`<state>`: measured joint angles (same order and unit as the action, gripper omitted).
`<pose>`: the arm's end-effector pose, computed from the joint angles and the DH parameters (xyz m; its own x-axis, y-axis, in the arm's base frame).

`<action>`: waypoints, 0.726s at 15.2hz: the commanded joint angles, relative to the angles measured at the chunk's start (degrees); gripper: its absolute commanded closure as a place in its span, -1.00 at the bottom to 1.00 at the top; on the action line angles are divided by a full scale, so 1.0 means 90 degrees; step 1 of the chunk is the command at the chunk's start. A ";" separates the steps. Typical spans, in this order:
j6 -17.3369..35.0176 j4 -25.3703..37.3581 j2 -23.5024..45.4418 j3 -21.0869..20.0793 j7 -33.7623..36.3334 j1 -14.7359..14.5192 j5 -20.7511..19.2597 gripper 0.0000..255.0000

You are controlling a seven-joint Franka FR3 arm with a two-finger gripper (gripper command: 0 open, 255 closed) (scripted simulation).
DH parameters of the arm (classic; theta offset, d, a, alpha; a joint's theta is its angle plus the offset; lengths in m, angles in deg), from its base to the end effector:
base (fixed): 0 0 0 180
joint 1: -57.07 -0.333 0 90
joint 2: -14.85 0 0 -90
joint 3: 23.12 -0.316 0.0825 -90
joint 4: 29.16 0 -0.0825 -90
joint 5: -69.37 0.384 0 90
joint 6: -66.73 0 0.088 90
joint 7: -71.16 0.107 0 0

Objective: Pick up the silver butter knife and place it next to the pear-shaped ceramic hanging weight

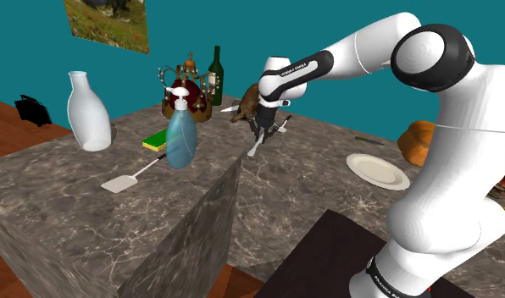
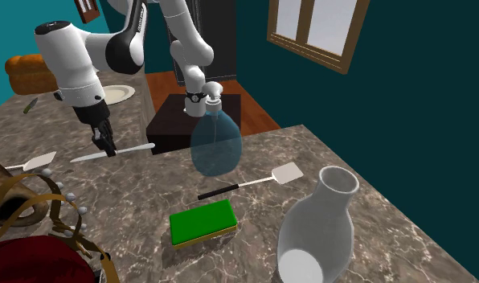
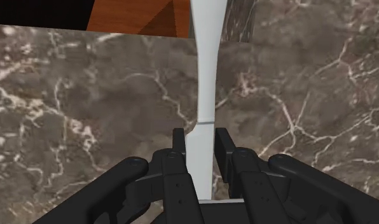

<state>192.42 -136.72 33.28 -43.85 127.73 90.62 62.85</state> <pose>0.6051 -0.1550 0.3522 0.3963 -0.9181 -0.0053 -0.9179 -0.3961 -0.0257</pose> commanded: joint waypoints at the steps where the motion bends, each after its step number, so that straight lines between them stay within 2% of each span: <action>1: 0.0004 -0.0003 0.0000 0.0000 0.0000 0.0000 -0.0001 1.00; 3: 0.0003 -0.0002 0.0000 0.0000 0.0000 0.0000 0.0000 1.00; 4: 0.0003 -0.0002 0.0000 0.0000 0.0000 0.0000 0.0000 -1.00; 9: 0.0003 -0.0002 0.0000 0.0000 0.0000 0.0000 0.0000 -1.00; 11: -0.0358 0.0166 -0.0206 -0.0036 -0.0064 0.0034 0.0098 -1.00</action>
<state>190.55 -135.94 32.08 -44.08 127.51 90.74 63.39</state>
